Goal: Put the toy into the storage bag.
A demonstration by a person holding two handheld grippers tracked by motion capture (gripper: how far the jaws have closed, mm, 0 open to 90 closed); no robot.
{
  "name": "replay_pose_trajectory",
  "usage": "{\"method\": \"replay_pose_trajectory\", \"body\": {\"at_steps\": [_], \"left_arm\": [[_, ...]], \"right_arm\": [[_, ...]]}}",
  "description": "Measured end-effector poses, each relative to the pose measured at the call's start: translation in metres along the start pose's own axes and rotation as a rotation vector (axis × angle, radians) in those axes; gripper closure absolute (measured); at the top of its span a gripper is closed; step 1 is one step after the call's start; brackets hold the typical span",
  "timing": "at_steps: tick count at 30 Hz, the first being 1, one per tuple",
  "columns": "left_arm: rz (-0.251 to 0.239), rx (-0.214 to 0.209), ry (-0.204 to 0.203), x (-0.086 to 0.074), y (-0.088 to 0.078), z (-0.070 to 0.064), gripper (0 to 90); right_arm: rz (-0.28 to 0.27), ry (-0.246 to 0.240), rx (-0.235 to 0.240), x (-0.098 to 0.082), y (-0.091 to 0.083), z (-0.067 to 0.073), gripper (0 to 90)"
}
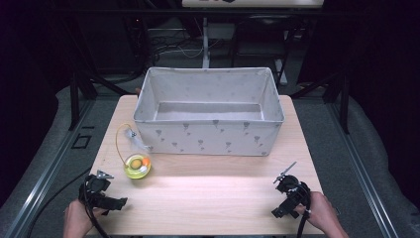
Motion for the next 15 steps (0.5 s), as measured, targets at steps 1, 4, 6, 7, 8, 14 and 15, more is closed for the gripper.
{"method": "replay_pose_trajectory", "body": {"at_steps": [1,4,6,7,8,14,15], "left_arm": [[-0.002,-0.001,-0.003,0.0003,-0.0002,-0.0003,0.0],[0.004,-0.003,0.0,0.0009,-0.0011,-0.0009,0.0],[0.011,-0.005,0.009,0.0012,-0.0014,-0.0012,0.0],[0.014,-0.007,0.008,0.0015,-0.0017,-0.0014,0.0],[0.017,-0.009,0.005,0.0018,-0.0022,-0.0018,0.0],[0.025,-0.031,-0.002,0.0052,-0.006,-0.0042,0.1],[0.025,-0.031,-0.002,0.0052,-0.006,-0.0042,0.1]], "right_arm": [[-0.002,-0.001,0.0,0.0,0.0001,0.0,5.4],[-0.002,-0.001,0.001,0.0,0.0,0.0001,5.4],[0.004,-0.006,0.001,-0.0002,-0.0003,0.0,5.4],[0.017,-0.014,-0.001,-0.0007,-0.0013,-0.0005,5.4],[0.026,-0.019,-0.007,-0.0011,-0.002,-0.0012,5.4],[0.031,-0.02,-0.009,-0.0014,-0.0017,0.0,5.4],[0.031,-0.02,-0.009,-0.0014,-0.0017,0.0,5.4]]}}
Point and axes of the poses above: each handheld gripper's, and its own axes: y roughly forward along the jaws, x roughly out of its top, z roughly to its left, the point moved 9 cm from there along y, roughly forward along the jaws, and after that the axes turned 14 degrees about x, right-handed, at the moved point
